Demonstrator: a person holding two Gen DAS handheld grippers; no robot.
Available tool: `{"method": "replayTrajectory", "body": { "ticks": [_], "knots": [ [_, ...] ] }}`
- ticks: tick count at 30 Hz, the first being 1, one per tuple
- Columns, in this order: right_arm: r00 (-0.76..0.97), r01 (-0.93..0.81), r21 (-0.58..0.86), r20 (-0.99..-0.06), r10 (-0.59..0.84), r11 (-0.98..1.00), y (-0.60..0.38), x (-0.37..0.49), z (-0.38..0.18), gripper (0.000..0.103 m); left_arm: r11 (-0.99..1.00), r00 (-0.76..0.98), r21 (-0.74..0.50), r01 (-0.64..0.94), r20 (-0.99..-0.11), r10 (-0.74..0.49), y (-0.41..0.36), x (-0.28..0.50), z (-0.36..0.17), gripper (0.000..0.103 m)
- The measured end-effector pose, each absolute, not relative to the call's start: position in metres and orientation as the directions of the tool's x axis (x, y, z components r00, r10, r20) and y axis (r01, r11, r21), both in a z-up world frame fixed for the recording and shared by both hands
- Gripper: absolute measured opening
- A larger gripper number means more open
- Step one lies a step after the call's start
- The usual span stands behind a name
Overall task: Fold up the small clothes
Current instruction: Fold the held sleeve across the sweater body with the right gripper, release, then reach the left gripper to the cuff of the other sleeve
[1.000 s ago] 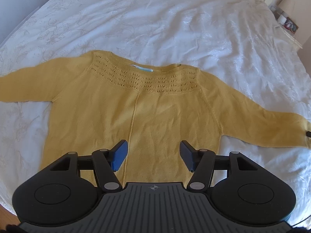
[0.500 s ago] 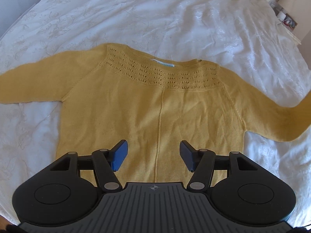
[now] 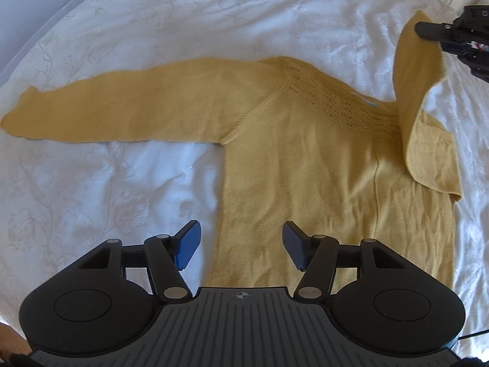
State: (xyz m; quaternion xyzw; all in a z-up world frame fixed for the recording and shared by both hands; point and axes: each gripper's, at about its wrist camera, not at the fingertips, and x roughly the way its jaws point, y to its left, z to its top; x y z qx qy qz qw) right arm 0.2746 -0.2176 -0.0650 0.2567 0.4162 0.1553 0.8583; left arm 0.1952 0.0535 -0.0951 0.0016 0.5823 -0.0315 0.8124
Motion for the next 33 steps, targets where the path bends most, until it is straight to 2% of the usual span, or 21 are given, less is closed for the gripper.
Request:
{"method": "replayTrajectory", "body": {
  "ticks": [5,9,11,13,15,18,20,22,28,33],
  "knots": [
    [0.516,-0.096,0.519,-0.704,0.488,0.850,-0.150,0.286,-0.102,0.017,1.000,0.314,-0.022,0.009,-0.949,-0.024,0.083,0.195,-0.099,0.058],
    [0.486,-0.131,0.484,-0.729,0.482,0.865,-0.121,0.288,-0.118,0.026,1.000,0.310,-0.015,-0.026,-0.951,-0.007,0.101,0.195,-0.102,0.058],
    [0.486,-0.147,0.488,-0.722,0.493,0.860,-0.113,0.292,-0.121,0.038,0.999,0.306,-0.018,-0.044,-0.952,-0.004,0.109,0.197,-0.105,0.058],
    [0.496,-0.164,0.494,-0.707,0.504,0.854,-0.114,0.287,-0.119,0.057,0.998,0.305,-0.023,-0.059,-0.952,-0.004,0.117,0.199,-0.107,0.058],
    [0.507,-0.176,0.488,-0.700,0.504,0.855,-0.117,0.284,-0.115,0.063,0.997,0.310,-0.023,-0.075,-0.951,0.001,0.125,0.205,-0.109,0.058],
    [0.519,-0.154,0.458,-0.717,0.466,0.875,-0.125,0.275,-0.111,0.063,0.995,0.330,-0.016,-0.096,-0.944,0.016,0.140,0.216,-0.111,0.058],
    [0.524,-0.133,0.442,-0.729,0.441,0.887,-0.134,0.263,-0.110,0.066,0.994,0.343,-0.004,-0.108,-0.939,0.034,0.153,0.225,-0.113,0.058],
    [0.526,-0.118,0.429,-0.738,0.423,0.896,-0.141,0.252,-0.111,0.073,0.993,0.361,-0.005,-0.120,-0.932,0.039,0.169,0.235,-0.115,0.058],
    [0.507,-0.071,0.395,-0.777,0.374,0.916,-0.146,0.224,-0.113,0.077,0.986,0.431,-0.059,-0.155,-0.902,0.014,0.231,0.265,-0.120,0.058],
    [0.501,-0.081,0.397,-0.777,0.382,0.914,-0.132,0.216,-0.107,0.078,0.979,0.470,0.023,-0.201,-0.875,0.117,0.282,0.289,-0.111,0.059]
  ]
}}
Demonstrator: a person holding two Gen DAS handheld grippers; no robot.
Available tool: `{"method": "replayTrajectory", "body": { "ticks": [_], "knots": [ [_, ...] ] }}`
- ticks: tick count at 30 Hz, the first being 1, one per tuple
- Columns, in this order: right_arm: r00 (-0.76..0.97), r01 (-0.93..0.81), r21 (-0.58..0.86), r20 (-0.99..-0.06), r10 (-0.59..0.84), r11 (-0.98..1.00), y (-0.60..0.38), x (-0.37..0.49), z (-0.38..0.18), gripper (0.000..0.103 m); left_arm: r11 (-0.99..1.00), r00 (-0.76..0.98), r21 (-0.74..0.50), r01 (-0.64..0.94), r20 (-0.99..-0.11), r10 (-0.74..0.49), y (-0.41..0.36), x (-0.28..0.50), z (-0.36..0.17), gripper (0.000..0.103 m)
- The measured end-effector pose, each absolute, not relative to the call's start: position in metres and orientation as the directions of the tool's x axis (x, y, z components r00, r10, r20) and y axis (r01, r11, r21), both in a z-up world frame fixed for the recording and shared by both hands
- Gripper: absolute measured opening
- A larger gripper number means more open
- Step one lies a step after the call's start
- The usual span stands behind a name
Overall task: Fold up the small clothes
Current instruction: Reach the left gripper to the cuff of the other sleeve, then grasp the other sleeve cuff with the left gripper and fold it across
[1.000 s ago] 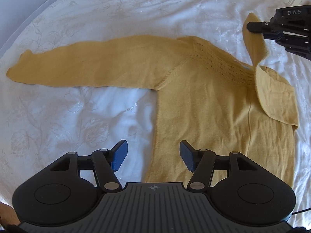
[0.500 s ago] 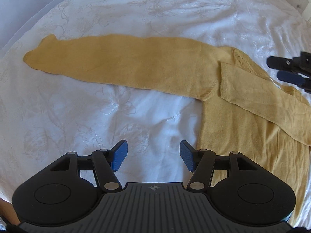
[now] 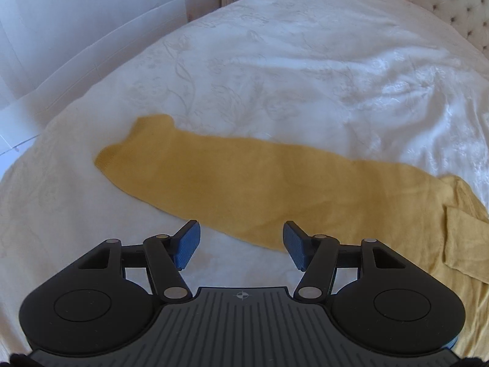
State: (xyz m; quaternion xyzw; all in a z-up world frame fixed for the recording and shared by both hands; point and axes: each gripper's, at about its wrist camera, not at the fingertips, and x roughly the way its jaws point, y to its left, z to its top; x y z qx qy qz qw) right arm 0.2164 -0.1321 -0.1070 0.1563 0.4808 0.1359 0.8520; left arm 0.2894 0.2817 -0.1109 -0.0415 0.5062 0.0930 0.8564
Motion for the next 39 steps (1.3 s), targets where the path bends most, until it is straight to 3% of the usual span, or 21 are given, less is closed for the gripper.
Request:
{"method": "replayTrajectory", "body": {
  "ticks": [8,17,18,20,21,22,29,39],
  "knots": [
    [0.484,-0.135,0.454,-0.745,0.458,0.881,-0.090,0.228,-0.101,0.081,0.959,0.486,0.167,-0.230,-0.834,0.261,0.341,0.326,-0.111,0.059],
    [0.440,-0.151,0.451,-0.766,0.468,0.880,-0.071,0.236,-0.108,0.081,0.965,0.442,0.226,-0.133,-0.858,0.262,0.351,0.341,-0.150,0.058],
    [0.437,-0.147,0.449,-0.770,0.465,0.881,-0.072,0.236,-0.109,0.081,0.965,0.449,0.221,-0.139,-0.855,0.261,0.351,0.340,-0.151,0.054],
    [0.432,-0.136,0.451,-0.775,0.462,0.882,-0.075,0.234,-0.111,0.081,0.963,0.453,0.217,-0.161,-0.850,0.267,0.353,0.339,-0.151,0.036],
    [0.429,-0.129,0.452,-0.777,0.461,0.883,-0.077,0.233,-0.112,0.081,0.966,0.454,0.195,-0.173,-0.854,0.254,0.356,0.338,-0.150,0.017],
    [0.428,-0.123,0.453,-0.779,0.459,0.883,-0.079,0.231,-0.113,0.081,0.971,0.454,0.154,-0.182,-0.863,0.222,0.359,0.337,-0.149,0.005],
    [0.430,-0.067,0.468,-0.783,0.448,0.881,-0.101,0.219,-0.120,0.081,0.972,0.521,-0.005,-0.236,-0.845,0.122,0.345,0.318,-0.109,0.005],
    [0.448,-0.025,0.500,-0.768,0.457,0.865,-0.150,0.184,-0.127,0.081,0.978,0.666,-0.197,-0.065,-0.739,-0.104,0.240,0.302,-0.019,0.005]
  ]
}}
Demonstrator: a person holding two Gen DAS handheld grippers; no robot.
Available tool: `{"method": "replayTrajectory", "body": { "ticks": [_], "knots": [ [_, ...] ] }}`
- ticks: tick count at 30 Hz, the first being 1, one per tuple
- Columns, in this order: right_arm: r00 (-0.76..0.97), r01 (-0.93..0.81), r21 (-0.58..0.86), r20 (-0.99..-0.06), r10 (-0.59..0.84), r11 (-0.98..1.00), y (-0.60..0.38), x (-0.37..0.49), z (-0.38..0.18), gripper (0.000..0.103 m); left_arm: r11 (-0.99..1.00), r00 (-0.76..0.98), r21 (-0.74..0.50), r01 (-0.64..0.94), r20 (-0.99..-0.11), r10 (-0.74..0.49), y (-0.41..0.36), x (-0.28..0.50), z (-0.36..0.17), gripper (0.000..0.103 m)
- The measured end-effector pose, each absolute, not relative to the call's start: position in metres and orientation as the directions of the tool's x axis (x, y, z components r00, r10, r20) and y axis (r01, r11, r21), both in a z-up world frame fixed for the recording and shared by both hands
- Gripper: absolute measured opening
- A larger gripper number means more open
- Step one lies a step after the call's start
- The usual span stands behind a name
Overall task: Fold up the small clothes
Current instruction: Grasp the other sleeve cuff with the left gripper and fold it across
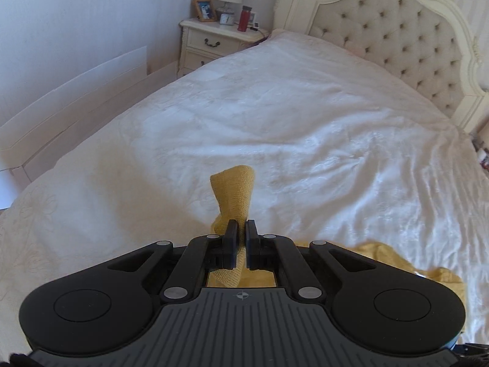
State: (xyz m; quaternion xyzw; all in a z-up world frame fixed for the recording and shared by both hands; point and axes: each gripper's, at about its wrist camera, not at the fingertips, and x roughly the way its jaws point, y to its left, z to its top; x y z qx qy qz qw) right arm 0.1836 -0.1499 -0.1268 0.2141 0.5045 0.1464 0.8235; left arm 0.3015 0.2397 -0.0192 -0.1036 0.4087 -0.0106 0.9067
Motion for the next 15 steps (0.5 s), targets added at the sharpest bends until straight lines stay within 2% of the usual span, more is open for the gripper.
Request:
{"method": "replayTrajectory", "body": {
  "ticks": [7,15],
  "knots": [
    [0.474,0.022,0.521,-0.757,0.450,0.853,-0.204,0.147,-0.128,0.081,0.960,0.689,-0.244,0.136,-0.673,-0.268,0.125,0.302,0.011,0.005],
    [0.507,0.102,0.525,-0.758,0.410,0.845,-0.279,0.104,-0.128,0.081,0.908,0.614,-0.302,0.291,-0.669,-0.419,-0.020,0.292,-0.020,0.005]
  ]
}}
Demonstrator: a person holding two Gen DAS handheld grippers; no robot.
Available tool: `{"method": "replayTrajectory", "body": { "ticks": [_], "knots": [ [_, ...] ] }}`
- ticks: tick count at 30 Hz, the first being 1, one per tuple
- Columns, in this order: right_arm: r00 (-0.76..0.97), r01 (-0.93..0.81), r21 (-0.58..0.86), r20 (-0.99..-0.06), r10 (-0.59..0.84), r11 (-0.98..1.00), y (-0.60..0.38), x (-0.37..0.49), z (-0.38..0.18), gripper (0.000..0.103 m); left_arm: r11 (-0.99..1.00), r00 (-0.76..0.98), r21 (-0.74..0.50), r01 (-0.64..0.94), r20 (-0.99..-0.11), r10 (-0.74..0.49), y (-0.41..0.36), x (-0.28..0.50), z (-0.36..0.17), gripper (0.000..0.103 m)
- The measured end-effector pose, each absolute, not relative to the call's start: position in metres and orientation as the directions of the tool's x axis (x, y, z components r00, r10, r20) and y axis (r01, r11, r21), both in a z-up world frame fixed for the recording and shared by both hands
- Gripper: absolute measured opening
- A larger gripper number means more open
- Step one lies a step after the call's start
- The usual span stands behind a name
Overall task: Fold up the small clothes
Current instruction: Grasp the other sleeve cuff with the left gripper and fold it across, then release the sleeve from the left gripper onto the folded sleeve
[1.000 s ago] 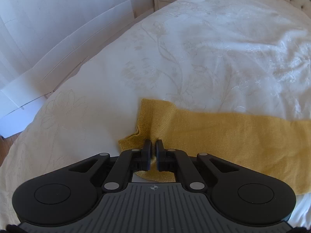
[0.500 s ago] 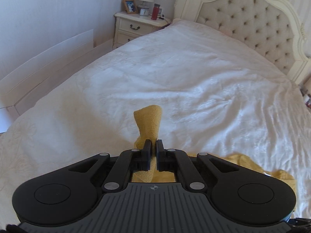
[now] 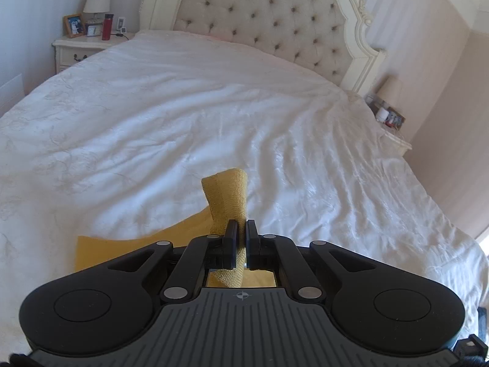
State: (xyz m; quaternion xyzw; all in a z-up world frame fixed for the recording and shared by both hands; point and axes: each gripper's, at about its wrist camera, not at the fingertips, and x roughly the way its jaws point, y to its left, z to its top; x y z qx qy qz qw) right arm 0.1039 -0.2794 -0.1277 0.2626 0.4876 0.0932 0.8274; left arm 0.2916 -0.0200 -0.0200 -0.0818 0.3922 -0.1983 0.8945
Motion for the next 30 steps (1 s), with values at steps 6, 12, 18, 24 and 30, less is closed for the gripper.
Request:
{"method": "replayTrajectory", "body": {
  "ticks": [6,12,18,24,30],
  "knots": [
    [0.522,0.141,0.517,-0.763,0.380,0.844,-0.326,0.081,-0.131,0.081,0.888,0.549,-0.314,0.335,-0.701,-0.455,-0.110,0.278,-0.059,0.005],
    [0.518,0.148,0.502,-0.773,0.366,0.852,-0.349,0.073,-0.133,0.081,0.877,0.469,-0.331,0.349,-0.748,-0.469,-0.161,0.266,-0.086,0.009],
    [0.528,0.153,0.503,-0.769,0.360,0.851,-0.355,0.074,-0.131,0.081,0.887,0.459,-0.319,0.334,-0.767,-0.448,-0.154,0.241,-0.089,0.026],
    [0.550,0.157,0.491,-0.764,0.337,0.857,-0.348,0.098,-0.133,0.081,0.949,0.425,-0.200,0.244,-0.858,-0.290,-0.092,0.221,-0.118,0.031],
    [0.564,0.145,0.481,-0.758,0.327,0.865,-0.337,0.138,-0.139,0.080,0.993,0.374,-0.085,0.084,-0.921,-0.110,0.000,0.201,-0.142,0.031]
  ]
}}
